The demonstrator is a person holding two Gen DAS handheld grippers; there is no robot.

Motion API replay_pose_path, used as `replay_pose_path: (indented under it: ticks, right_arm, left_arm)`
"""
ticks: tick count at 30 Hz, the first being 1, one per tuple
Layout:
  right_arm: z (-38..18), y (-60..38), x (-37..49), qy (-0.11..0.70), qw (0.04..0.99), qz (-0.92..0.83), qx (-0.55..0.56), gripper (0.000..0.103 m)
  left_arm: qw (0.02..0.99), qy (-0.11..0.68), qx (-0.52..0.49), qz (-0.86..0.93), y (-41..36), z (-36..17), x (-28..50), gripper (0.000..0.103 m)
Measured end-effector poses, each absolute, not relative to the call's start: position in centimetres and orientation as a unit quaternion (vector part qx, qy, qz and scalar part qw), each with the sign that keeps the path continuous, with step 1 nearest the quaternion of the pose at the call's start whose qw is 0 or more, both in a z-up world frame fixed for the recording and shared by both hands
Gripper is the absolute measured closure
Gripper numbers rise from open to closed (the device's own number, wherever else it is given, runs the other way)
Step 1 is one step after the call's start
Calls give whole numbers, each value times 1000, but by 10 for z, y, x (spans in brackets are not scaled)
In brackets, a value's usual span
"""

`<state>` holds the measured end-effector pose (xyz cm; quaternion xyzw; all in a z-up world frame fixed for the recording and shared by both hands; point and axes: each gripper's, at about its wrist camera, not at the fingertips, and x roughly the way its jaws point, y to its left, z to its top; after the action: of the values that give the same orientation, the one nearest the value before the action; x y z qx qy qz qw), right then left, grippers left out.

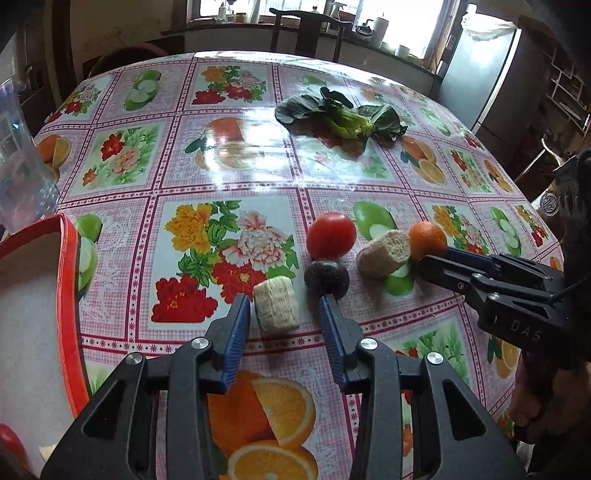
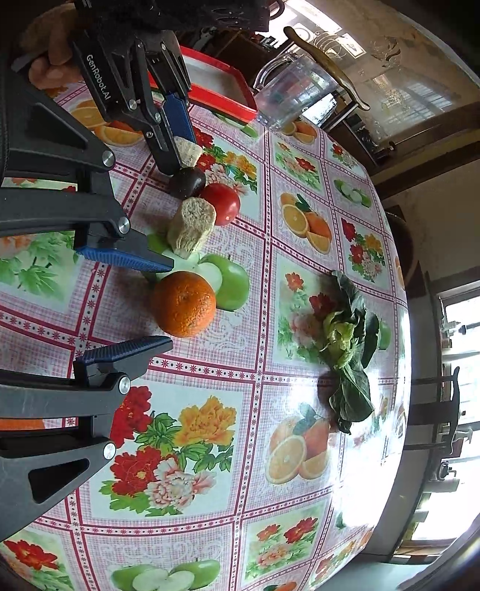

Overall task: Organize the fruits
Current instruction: 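Grasp tan cylinder with left tool while right tool grasps an orange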

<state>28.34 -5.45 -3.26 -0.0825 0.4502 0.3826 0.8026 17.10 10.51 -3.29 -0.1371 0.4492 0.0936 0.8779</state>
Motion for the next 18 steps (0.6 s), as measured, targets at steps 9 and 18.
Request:
replay_pose_path:
  ticks: [9,18]
  right_arm:
    - [-32,-55,279,433,813,378,-92,70]
    - [-23,-79,250,437,804,396,-76,70]
  left_arm:
    - [885,442,-125,74,102,-34,176,79]
    - [885,440,-141,61,87,-33,147,82]
